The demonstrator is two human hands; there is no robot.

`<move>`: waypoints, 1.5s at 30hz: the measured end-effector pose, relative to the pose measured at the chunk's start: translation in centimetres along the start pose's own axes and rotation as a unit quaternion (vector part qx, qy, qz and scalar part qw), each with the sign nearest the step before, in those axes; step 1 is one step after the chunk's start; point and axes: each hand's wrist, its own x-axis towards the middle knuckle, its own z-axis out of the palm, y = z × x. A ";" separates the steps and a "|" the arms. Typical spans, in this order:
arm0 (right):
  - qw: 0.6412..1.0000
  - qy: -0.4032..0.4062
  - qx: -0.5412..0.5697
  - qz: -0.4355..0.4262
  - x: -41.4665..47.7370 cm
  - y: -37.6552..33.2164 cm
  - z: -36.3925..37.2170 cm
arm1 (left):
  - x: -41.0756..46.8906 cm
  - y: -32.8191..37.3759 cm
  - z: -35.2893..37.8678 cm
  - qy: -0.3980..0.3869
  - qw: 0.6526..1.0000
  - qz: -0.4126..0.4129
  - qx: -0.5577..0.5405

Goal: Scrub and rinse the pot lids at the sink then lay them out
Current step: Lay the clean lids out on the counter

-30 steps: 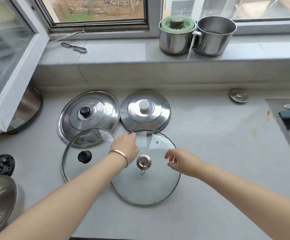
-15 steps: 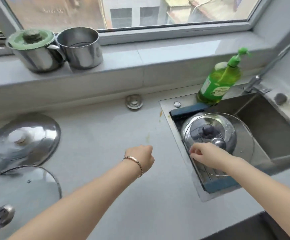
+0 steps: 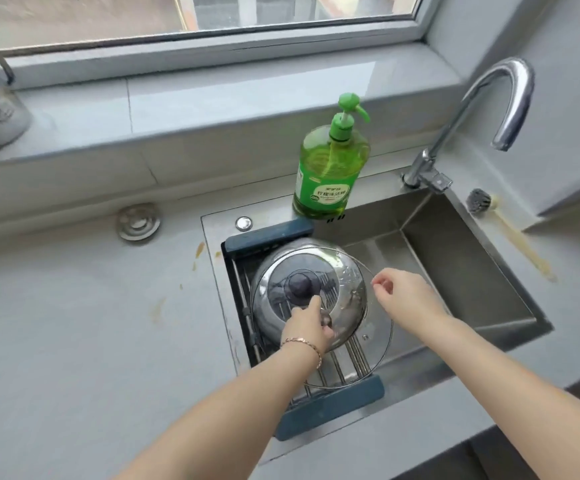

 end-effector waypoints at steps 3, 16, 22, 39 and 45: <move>0.999 0.043 0.029 0.012 1.7 1.1 -1.0 | -0.2 -0.3 -0.1 0.042 0.997 -0.011 -0.064; 0.959 -0.154 -0.143 -0.188 6.8 -7.7 5.8 | -4.2 -4.5 -10.8 0.245 0.913 0.003 -0.327; 0.960 -0.144 -0.205 -0.125 7.0 -9.7 8.7 | -5.6 -7.4 -12.8 0.292 0.894 -0.010 -0.339; 0.957 -0.056 -0.199 -0.201 -2.6 -23.1 3.3 | -14.0 -19.9 -21.4 0.324 0.935 -0.027 -0.139; 0.964 -0.057 -0.071 -0.250 -7.3 -33.5 11.2 | -20.1 -32.2 -28.2 0.328 0.941 -0.068 0.040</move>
